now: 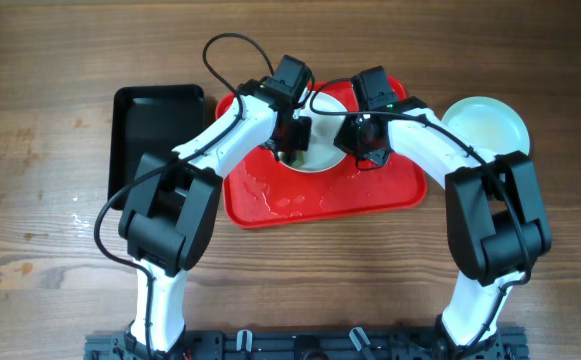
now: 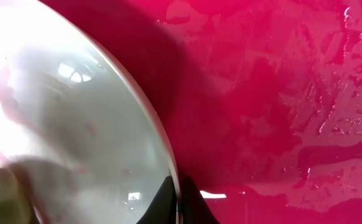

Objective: Clean dirty plates on tray and stack at the side

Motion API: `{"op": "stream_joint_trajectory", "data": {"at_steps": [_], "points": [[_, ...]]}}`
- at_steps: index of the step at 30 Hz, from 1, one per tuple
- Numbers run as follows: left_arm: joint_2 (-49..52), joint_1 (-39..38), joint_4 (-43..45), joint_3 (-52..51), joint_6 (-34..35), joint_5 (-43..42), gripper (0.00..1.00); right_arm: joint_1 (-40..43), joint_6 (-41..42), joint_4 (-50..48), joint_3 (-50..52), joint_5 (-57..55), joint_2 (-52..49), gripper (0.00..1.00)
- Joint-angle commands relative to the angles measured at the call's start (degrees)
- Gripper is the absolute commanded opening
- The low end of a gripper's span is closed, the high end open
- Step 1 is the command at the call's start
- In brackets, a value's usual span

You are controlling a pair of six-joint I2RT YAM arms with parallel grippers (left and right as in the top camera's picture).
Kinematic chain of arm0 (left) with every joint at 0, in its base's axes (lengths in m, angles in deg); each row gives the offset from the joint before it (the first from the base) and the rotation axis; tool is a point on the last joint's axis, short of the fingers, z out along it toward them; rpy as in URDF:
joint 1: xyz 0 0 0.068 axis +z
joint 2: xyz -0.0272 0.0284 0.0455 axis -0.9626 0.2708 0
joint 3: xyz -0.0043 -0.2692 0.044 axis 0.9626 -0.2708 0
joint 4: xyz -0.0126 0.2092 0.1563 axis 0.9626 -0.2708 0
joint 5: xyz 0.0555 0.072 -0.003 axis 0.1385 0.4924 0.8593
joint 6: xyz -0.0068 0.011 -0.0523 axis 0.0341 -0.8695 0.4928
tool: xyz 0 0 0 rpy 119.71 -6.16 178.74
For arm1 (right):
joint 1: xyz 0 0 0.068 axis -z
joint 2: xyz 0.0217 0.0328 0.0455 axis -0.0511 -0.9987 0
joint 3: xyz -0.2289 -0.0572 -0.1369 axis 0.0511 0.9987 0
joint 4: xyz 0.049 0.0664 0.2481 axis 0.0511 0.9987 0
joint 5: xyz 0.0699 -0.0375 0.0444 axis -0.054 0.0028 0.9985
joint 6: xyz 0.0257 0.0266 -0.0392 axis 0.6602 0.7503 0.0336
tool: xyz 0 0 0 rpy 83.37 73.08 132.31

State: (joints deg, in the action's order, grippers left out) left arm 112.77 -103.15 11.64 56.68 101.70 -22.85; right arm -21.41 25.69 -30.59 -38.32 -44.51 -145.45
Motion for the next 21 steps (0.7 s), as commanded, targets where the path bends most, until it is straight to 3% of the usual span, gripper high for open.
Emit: {"op": "stream_joint_trajectory", "data": {"at_steps": [1, 10, 14, 21], "points": [[1.2, -0.1, 1.7, 1.5, -1.3, -5.3, 0.04, 0.2, -0.6, 0.5, 1.3, -2.7, -1.7, 0.04], [1.4, 0.1, 9.4, 1.4, -1.0, 6.9, 0.04, 0.2, -1.3, 0.5, 1.3, -2.5, -1.7, 0.04], [2.1, 0.3, 9.9, 1.4, 2.5, 14.4, 0.04, 0.2, -1.3, 0.5, 1.3, -2.5, -1.7, 0.04], [4.5, 0.8, 8.2, 0.9, 4.5, 15.5, 0.04, 0.1, -1.5, 0.5, 1.3, -2.3, -1.7, 0.04]]}}
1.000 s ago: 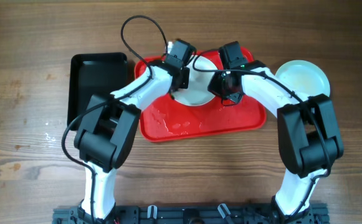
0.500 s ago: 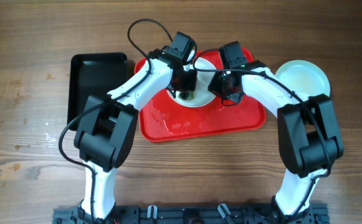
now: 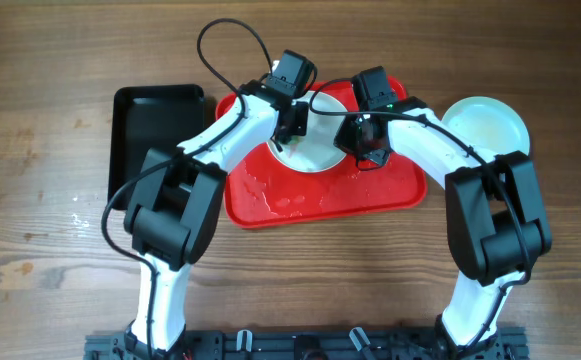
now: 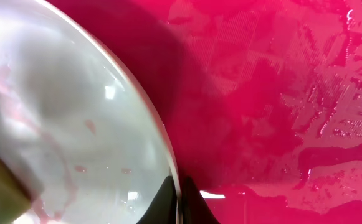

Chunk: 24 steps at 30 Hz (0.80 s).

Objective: Clean dirty plates on tray and stack at the side

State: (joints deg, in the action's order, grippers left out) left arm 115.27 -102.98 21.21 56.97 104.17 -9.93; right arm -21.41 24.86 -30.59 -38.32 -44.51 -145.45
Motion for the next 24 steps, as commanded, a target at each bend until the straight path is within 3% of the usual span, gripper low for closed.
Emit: {"op": "stream_joint_trajectory", "data": {"at_steps": [1, 6, 10, 13, 18, 24], "points": [[2.1, 0.6, -2.4, 0.6, 2.1, 2.0, 0.04, 0.1, -0.6, 0.5, 1.3, -2.3, -1.7, 0.04], [2.0, 0.6, -9.5, 0.9, 2.0, -8.8, 0.04, 0.1, -0.6, 0.5, 1.3, -2.3, -1.7, 0.04], [2.0, 0.6, -12.0, 0.9, -3.8, -32.9, 0.04, 0.1, -0.6, 0.5, 1.3, -2.3, -1.7, 0.04], [2.0, 0.6, -10.7, 0.9, -4.2, -40.4, 0.04, 0.1, -0.7, 0.5, 1.3, -2.2, -1.7, 0.04], [2.0, 1.3, -5.7, 0.9, -1.0, -37.2, 0.04, 0.1, -1.1, 0.7, 1.3, -2.1, -1.7, 0.04], [2.0, 2.8, -1.6, 0.9, 7.3, -16.5, 0.04, 0.1, -1.1, 0.7, 1.3, -2.1, -1.7, 0.04]]}}
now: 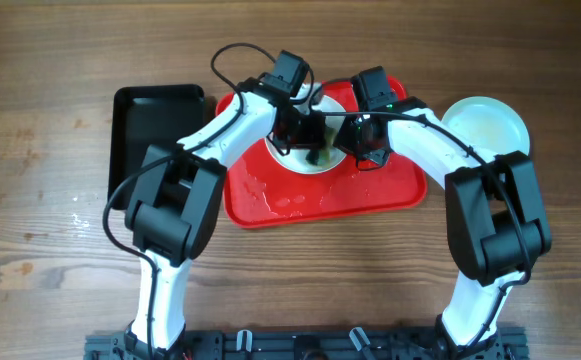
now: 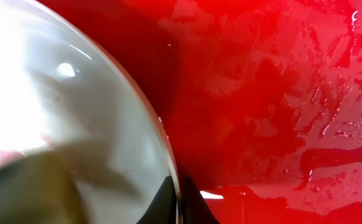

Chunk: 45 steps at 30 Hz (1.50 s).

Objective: Clean dirty plates on tray and stack at the side

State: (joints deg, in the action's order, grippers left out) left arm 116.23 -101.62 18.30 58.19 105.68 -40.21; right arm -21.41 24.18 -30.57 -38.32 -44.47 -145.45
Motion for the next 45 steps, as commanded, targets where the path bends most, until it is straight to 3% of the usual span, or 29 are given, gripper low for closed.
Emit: {"op": "stream_joint_trajectory", "data": {"at_steps": [1, 4, 8, 12, 16, 20, 22, 31, 37, 45], "points": [[1.1, 1.5, 1.6, -0.4, 6.9, 18.4, 0.04, 0.1, -0.4, 0.7, 1.3, -2.1, -1.7, 0.04], [1.1, 1.3, 1.7, -0.4, 8.7, 32.2, 0.04, 0.1, -0.6, 0.7, 1.3, -2.1, -1.7, 0.04], [1.1, 1.2, 1.0, -0.4, 8.7, 36.3, 0.04, 0.1, -0.6, 0.5, 1.3, -2.1, -1.7, 0.04], [1.1, 1.2, -3.1, -0.4, 8.4, 31.9, 0.04, 0.1, -0.7, 0.5, 1.3, -2.1, -1.7, 0.04], [1.1, 1.2, -9.2, -0.4, 7.2, 19.1, 0.04, 0.1, -1.5, 0.4, 1.3, -1.2, -1.7, 0.04], [1.0, 1.2, -11.8, -0.4, -1.9, 1.4, 0.04, 0.1, -3.3, 0.2, 1.3, 0.6, -1.7, 0.04], [0.7, 1.3, -11.9, -0.3, -4.3, -3.1, 0.04, 0.1, -4.5, 0.0, 1.3, 1.8, -1.7, 0.04], [-7.2, 4.4, -11.7, 1.5, -4.4, -3.2, 0.04, 0.1, -6.2, -0.6, 1.3, 2.0, -1.7, 0.04], [-14.0, 8.6, -12.5, 1.6, -3.3, 7.6, 0.04, 0.9, -9.2, -1.4, 0.5, 3.5, -1.3, 0.04], [-15.3, 12.2, -17.3, 1.4, -3.4, 11.3, 0.04, 1.3, -16.2, 3.2, -1.3, -2.4, 7.3, 0.04]]}}
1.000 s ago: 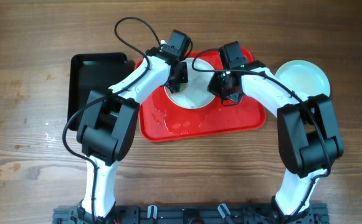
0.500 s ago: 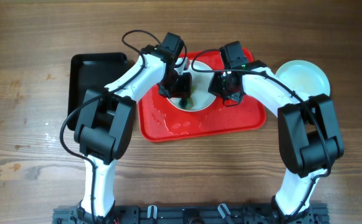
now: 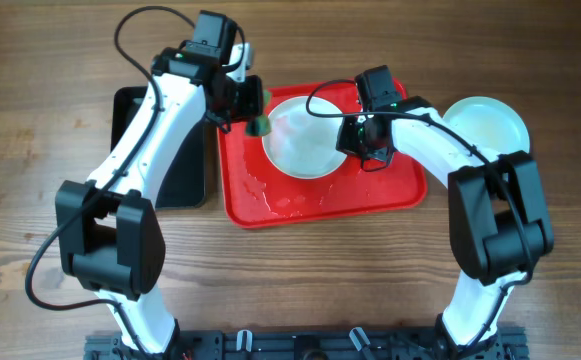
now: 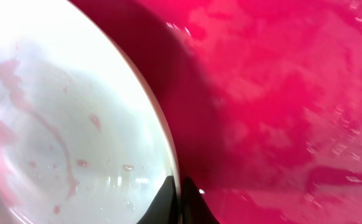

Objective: Clean dirty plates on tray and stack at the side
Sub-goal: 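Lift the sponge aside and raise the plate with the right gripper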

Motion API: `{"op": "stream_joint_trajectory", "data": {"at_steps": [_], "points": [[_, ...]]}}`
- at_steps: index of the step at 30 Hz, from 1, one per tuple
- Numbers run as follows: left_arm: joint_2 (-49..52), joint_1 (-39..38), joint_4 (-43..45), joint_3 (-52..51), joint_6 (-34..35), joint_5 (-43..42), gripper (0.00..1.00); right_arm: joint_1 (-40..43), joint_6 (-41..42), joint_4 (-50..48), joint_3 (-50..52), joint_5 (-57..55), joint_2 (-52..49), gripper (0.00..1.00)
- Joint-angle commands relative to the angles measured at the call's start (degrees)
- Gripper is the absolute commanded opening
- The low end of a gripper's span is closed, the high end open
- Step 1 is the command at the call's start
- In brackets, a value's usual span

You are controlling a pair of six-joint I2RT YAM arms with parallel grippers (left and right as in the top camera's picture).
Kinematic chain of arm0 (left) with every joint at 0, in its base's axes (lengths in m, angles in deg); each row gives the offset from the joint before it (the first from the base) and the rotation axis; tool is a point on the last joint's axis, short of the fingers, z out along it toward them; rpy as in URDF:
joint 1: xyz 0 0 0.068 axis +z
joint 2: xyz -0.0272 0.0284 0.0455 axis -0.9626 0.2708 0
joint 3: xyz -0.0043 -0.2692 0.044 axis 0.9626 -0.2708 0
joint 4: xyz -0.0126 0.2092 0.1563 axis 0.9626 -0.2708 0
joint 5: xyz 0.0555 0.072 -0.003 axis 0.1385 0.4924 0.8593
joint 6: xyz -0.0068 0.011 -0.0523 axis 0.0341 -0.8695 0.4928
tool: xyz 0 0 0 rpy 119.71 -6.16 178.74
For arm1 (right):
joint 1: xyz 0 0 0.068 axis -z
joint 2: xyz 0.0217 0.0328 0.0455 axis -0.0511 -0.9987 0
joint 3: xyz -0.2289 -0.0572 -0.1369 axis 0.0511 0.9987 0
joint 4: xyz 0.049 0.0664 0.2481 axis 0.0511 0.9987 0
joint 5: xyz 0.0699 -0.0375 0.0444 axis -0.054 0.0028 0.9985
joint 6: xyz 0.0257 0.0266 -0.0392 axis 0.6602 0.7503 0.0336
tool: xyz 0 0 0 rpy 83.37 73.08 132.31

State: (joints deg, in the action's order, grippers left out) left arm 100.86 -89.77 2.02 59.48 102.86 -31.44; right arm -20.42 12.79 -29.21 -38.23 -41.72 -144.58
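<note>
A white plate [image 3: 305,138] lies on the wet red tray [image 3: 370,195]. In the right wrist view the plate [image 4: 75,124] shows thin pink streaks and droplets. My right gripper [image 4: 179,198] is shut on the plate's right rim, one finger on each side; from overhead the right gripper [image 3: 357,135] sits at that rim. My left gripper [image 3: 251,112] hovers over the tray's upper left corner, off the plate, shut on a green sponge [image 3: 259,125].
A second white plate [image 3: 485,125] rests on the wooden table right of the tray. A black tray [image 3: 160,150] lies left of the red one, partly under my left arm. Water pools on the red tray [image 4: 280,124].
My left gripper with the sponge was on the plate's lower middle; now it is off the plate at the tray's upper left corner. The right gripper still holds the rim.
The sponge in my left gripper sat on the plate's left part, then at its upper left, then at its lower middle, while my right gripper held the rim. Now the sponge is clear of the plate, which shows pink streaks.
</note>
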Motion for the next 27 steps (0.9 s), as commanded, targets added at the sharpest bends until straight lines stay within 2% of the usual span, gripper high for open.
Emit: {"op": "stream_joint_trajectory", "data": {"at_steps": [1, 9, 12, 14, 19, 27], "points": [[0.1, 0.3, -1.2, 0.2, -0.6, 3.0, 0.04, 0.3, -5.3, 2.8, -1.4, -7.7, 8.5, 0.04], [0.1, 0.3, -1.2, 0.2, -0.5, 3.5, 0.04, -2.0, -7.1, 12.3, -1.4, -32.6, 24.7, 0.04], [0.1, 0.3, -1.2, 0.2, -0.5, 3.5, 0.04, -4.5, -8.1, 14.2, -1.4, -40.6, 29.4, 0.04], [0.1, 0.2, -1.2, 0.2, -0.5, 3.5, 0.04, -8.5, -8.1, 15.5, -1.4, -50.5, 32.9, 0.04], [0.1, 0.2, -1.2, 0.2, -0.5, 3.6, 0.04, -16.8, -8.6, 15.8, -1.4, -66.9, 35.2, 0.04], [0.1, 0.2, -1.2, 0.2, -0.5, 3.6, 0.04, -27.9, -14.7, 12.1, -1.4, -90.3, 35.0, 0.04]]}}
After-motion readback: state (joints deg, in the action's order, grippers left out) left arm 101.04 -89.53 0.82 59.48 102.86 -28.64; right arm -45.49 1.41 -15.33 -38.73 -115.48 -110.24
